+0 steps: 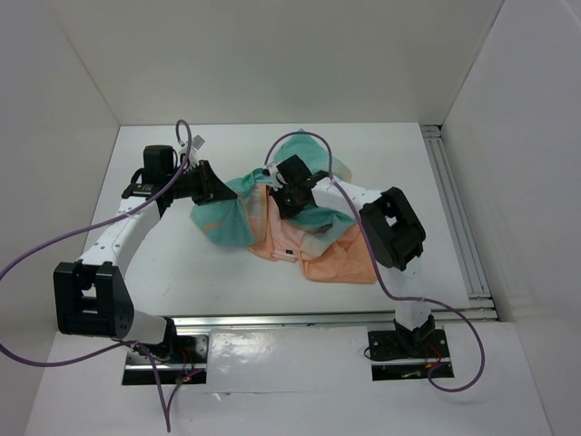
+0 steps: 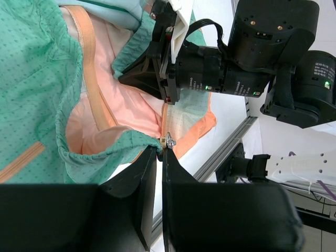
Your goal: Zip up the jacket
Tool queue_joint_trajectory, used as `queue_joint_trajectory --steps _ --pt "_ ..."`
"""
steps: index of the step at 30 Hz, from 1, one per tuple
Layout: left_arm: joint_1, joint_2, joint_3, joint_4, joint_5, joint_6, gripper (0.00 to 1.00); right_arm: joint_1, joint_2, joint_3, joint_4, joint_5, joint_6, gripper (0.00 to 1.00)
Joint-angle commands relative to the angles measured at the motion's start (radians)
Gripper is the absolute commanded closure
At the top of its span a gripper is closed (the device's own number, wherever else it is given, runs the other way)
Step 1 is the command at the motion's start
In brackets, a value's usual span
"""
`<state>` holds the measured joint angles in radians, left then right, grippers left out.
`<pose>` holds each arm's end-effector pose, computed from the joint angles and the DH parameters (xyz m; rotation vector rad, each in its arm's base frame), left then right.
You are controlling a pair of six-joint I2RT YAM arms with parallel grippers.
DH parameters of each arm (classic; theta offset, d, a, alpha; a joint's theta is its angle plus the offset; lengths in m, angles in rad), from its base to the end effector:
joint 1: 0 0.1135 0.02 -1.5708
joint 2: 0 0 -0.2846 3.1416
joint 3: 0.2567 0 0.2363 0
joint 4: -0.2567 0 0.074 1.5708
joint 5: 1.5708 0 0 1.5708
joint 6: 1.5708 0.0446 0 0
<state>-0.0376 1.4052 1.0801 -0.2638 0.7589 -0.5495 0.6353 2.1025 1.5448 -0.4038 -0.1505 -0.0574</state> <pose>0.2959 -0.0418 0.3190 -0.1008 2.1940 -1.1523 0.3643 0.2769 0.1919 -0.9291 2.3952 0.4157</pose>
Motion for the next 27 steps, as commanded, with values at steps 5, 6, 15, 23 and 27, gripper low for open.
queue_joint_trajectory --steps 5,6,15,23,27 --pt "0.005 0.011 0.009 -0.002 0.023 0.036 1.00 0.029 -0.104 -0.011 0.028 0.026 0.030 0.94" --pt "0.005 0.011 0.009 -0.002 0.023 0.036 1.00 0.029 -0.123 -0.024 0.028 0.040 0.030 0.94" --pt "0.005 0.020 0.009 -0.011 0.054 0.056 1.00 -0.065 -0.398 -0.265 0.098 -0.061 0.099 1.00" --pt "-0.004 0.020 -0.011 0.066 0.183 0.080 1.00 -0.180 -0.544 -0.491 0.515 -0.414 0.313 1.00" --pt "-0.041 0.020 -0.002 0.066 0.258 0.134 1.00 -0.189 -0.565 -0.549 0.722 -0.497 0.410 1.00"
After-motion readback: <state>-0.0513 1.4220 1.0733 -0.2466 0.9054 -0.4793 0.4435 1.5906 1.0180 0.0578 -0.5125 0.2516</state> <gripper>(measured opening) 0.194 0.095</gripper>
